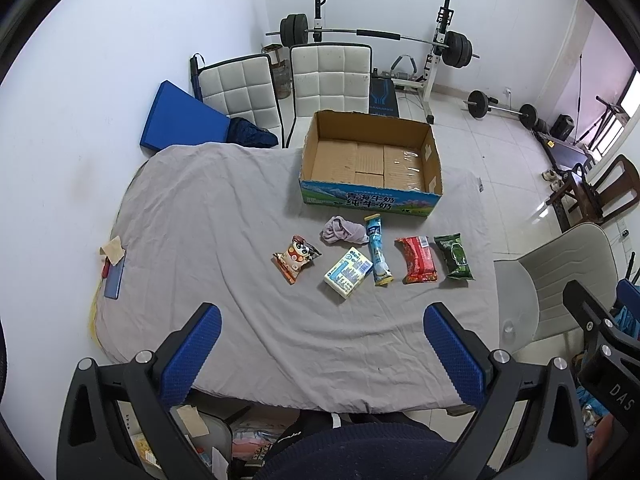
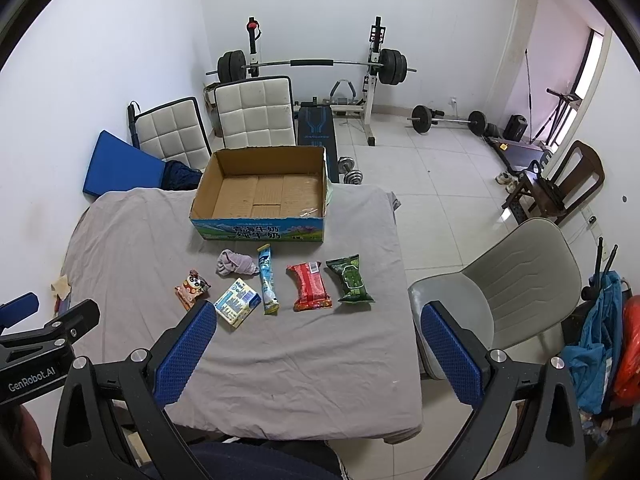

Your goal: Organize soft objects

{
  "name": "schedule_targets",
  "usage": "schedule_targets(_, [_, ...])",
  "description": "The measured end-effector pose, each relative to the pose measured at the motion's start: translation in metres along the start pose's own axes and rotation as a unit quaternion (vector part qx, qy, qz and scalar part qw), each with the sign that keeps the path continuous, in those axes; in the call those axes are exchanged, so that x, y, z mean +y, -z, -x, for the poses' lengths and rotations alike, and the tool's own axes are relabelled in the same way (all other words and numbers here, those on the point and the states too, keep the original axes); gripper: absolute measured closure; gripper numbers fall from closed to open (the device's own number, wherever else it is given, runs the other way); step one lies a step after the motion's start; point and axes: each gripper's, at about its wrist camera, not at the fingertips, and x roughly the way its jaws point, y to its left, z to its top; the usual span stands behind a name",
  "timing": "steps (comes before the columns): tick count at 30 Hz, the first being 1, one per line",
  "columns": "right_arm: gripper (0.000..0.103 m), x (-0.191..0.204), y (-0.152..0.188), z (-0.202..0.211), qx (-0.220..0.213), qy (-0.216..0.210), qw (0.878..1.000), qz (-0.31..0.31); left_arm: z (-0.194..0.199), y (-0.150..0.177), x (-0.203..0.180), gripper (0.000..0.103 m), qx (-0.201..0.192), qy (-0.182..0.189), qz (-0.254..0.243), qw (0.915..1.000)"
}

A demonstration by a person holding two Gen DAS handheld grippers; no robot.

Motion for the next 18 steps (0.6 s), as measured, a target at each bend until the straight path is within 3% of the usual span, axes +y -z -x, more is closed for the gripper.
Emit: schedule_targets(18, [0.0, 0.0009, 0.0004, 0.0066, -0.007, 0.001, 1.0, -0.003, 0.0065, 0.005, 0.001, 0.0, -0.012, -0.003, 0.006, 0.9999])
